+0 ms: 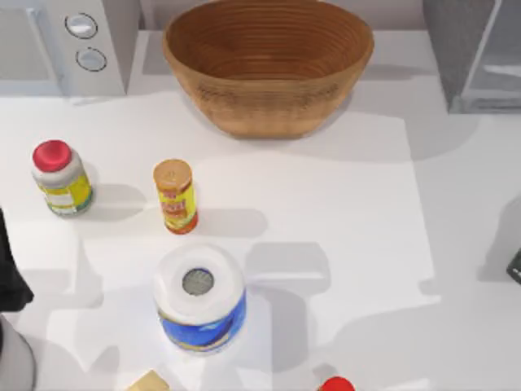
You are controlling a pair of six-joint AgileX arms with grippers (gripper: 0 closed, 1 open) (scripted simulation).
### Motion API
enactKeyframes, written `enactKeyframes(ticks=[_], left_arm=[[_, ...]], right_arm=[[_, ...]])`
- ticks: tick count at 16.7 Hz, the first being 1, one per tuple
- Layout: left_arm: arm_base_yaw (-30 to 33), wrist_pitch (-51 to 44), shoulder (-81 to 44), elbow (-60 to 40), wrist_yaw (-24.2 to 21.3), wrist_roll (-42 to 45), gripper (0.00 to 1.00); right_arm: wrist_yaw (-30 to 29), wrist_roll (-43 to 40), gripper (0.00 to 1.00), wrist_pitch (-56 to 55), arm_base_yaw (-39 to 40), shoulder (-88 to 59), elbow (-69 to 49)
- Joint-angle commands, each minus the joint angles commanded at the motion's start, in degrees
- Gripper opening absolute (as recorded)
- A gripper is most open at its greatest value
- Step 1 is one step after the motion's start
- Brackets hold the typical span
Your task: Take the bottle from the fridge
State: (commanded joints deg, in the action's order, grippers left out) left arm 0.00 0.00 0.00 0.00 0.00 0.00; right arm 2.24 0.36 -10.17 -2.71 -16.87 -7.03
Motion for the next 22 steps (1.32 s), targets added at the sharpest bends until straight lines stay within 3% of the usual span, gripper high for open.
enactKeyframes(ticks=[5,13,17,22], left_arm=[[0.0,0.0,0.0,0.0,0.0,0.0,1.0],[0.0,0.0,0.0,0.0,0.0,0.0,1.0],[0.0,0.0,0.0,0.0,0.0,0.0,1.0],[0.0,0.0,0.0,0.0,0.0,0.0,1.0]], right_arm=[[-2.0,-0.3,0.0,9.0,2.4,15.1,6.3],[-2.3,-0.3,0.0,9.5,3.0,16.2,6.5],[-4.9,-1.4,0.0,1.4,8.7,9.5,2.1],[-12.2,-2.3,0.0,-18.6,20.3,-11.4,-4.4]])
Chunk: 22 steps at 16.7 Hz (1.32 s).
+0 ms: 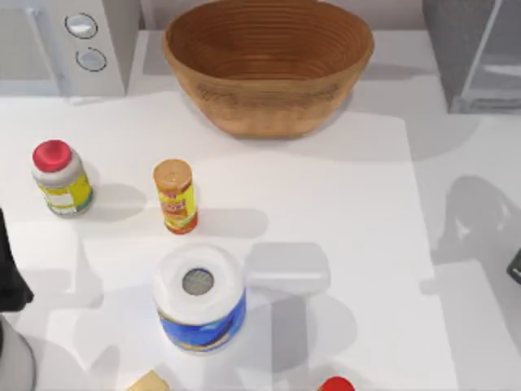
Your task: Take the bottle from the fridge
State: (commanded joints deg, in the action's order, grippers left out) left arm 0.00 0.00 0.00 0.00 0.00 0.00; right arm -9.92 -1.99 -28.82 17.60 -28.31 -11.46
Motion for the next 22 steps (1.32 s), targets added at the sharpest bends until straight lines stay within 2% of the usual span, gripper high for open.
enactKeyframes(ticks=[7,12,17,22], left_arm=[[0.0,0.0,0.0,0.0,0.0,0.0,1.0],[0.0,0.0,0.0,0.0,0.0,0.0,1.0],[0.0,0.0,0.0,0.0,0.0,0.0,1.0],[0.0,0.0,0.0,0.0,0.0,0.0,1.0]], right_arm=[[-14.9,1.6,0.0,-30.3,14.9,-44.0,-4.3],[-26.5,2.7,0.0,-46.4,22.4,-68.9,-8.1],[-34.5,2.9,0.0,-55.0,26.0,-79.7,-11.8],[-35.3,2.9,0.0,-55.9,26.3,-80.5,-12.2]])
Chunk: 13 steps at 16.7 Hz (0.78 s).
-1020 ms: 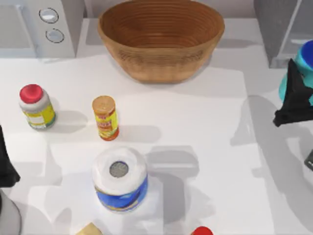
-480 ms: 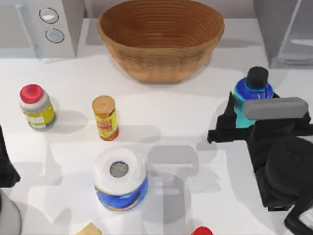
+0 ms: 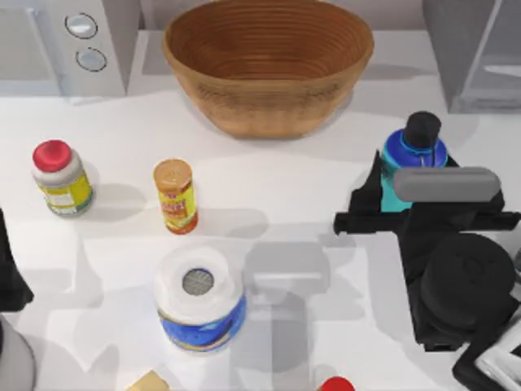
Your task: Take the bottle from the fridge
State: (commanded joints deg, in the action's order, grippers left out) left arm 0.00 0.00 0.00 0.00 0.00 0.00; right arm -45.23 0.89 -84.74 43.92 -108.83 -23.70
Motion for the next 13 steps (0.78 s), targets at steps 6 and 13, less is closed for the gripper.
enactKeyframes(ticks=[6,13], left_arm=[[0.0,0.0,0.0,0.0,0.0,0.0,1.0],[0.0,0.0,0.0,0.0,0.0,0.0,1.0]], right_arm=[[3.1,-0.3,0.0,-1.5,-2.8,-5.6,-4.0],[7.3,-0.2,0.0,-3.8,-7.5,-14.1,-10.5]])
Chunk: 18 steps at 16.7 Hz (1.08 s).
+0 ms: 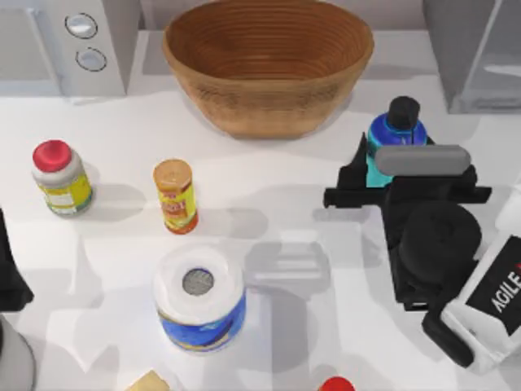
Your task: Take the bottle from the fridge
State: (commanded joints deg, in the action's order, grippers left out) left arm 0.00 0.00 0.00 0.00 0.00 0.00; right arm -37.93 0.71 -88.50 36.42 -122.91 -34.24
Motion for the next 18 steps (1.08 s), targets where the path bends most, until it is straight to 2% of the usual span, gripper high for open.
enactKeyframes(ticks=[2,15,18], left_arm=[[0.0,0.0,0.0,0.0,0.0,0.0,1.0],[0.0,0.0,0.0,0.0,0.0,0.0,1.0],[0.0,0.0,0.0,0.0,0.0,0.0,1.0]], right_arm=[[0.0,0.0,0.0,0.0,0.0,0.0,0.0],[0.0,0.0,0.98,0.0,0.0,0.0,0.0],[0.0,0.0,1.0,0.0,0.0,0.0,0.0]])
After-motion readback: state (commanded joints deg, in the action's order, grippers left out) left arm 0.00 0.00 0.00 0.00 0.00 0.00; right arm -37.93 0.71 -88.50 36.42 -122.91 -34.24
